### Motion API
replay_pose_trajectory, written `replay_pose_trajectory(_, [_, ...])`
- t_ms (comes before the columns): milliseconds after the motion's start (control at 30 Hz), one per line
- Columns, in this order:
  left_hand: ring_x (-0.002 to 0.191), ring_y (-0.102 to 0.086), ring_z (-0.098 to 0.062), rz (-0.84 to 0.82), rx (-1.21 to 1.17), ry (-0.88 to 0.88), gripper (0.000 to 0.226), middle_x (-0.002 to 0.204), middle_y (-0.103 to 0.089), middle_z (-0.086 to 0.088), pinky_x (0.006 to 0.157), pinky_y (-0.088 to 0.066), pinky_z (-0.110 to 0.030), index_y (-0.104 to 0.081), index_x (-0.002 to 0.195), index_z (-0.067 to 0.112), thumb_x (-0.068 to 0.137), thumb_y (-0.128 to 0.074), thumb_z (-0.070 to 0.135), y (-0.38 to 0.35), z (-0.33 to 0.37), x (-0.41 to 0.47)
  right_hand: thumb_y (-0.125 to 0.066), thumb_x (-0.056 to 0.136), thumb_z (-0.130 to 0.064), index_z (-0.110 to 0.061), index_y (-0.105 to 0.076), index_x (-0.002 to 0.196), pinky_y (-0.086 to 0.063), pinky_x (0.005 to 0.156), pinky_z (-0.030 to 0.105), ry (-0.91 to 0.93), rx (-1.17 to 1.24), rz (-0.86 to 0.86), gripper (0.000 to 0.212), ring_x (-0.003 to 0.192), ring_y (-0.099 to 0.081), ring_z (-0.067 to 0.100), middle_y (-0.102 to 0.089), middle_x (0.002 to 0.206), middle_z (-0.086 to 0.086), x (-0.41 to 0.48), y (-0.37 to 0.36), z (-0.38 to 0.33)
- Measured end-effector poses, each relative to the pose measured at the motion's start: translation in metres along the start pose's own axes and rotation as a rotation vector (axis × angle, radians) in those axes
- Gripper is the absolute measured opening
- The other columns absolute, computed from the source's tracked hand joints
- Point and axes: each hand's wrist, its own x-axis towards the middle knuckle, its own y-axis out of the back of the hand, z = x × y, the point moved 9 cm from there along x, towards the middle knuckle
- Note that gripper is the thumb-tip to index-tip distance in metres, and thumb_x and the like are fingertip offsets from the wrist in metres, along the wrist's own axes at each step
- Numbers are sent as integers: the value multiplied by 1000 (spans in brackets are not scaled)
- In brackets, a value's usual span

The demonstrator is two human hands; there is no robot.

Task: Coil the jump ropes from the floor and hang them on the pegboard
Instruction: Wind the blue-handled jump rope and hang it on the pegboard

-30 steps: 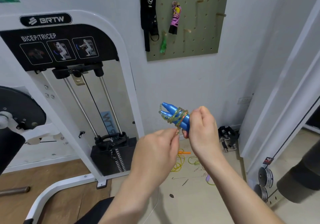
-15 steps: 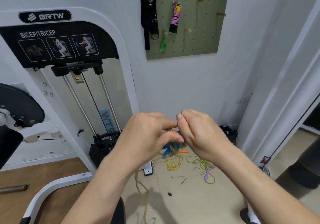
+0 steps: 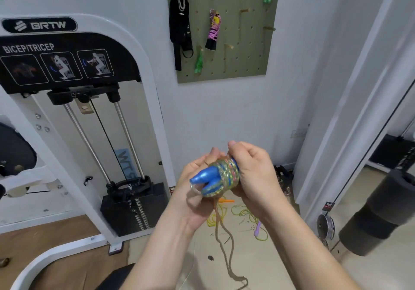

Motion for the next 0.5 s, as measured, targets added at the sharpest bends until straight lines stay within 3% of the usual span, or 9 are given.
replay_pose_trajectory(67, [29,-33,-3,7,-19,-24,10,47,-42,4,29,-23,-14,-61,68,14,75,-58,21,1,0,2,-45,99,-16,-18,-37,59,-15,36,13,-48,130,64,41,30,-21,7,-32,41,-7,-2,-1,8])
replay_pose_trajectory(200, [33,-23,-4,95,153,-96,34,46,-34,5,36,-13,-18,-53,53,22,87,-57,19,13,3,5,-44,99,-16,-17,-35,70,-18,36,11,-59,185,174,30,31,-19,6,-25,46,-5,-3,0,16])
replay_pose_trajectory(300, [35,-23,-4,115,224,-67,32,47,-35,4,37,-14,-17,-54,53,20,85,-61,20,15,5,4,-45,98,-21,-22,-31,63,-21,39,17,13,101,257,37,38,-23,10,-27,51,-4,-4,6,18])
replay_pose_trajectory(400, [34,-21,-3,97,144,30,25,48,-33,5,37,-12,-16,-54,53,19,74,-66,24,14,-3,5,-45,87,-41,-27,-37,55,-27,52,32,131,-119,307,36,54,-29,16,-32,54,-8,-6,10,8])
replay_pose_trajectory(500, [34,-19,-3,115,204,59,30,49,-29,6,36,-12,-15,-48,64,16,94,-55,17,16,-10,8,-46,94,-37,-32,-42,53,-30,56,29,159,-137,318,42,50,-36,12,-41,47,-14,-8,14,3])
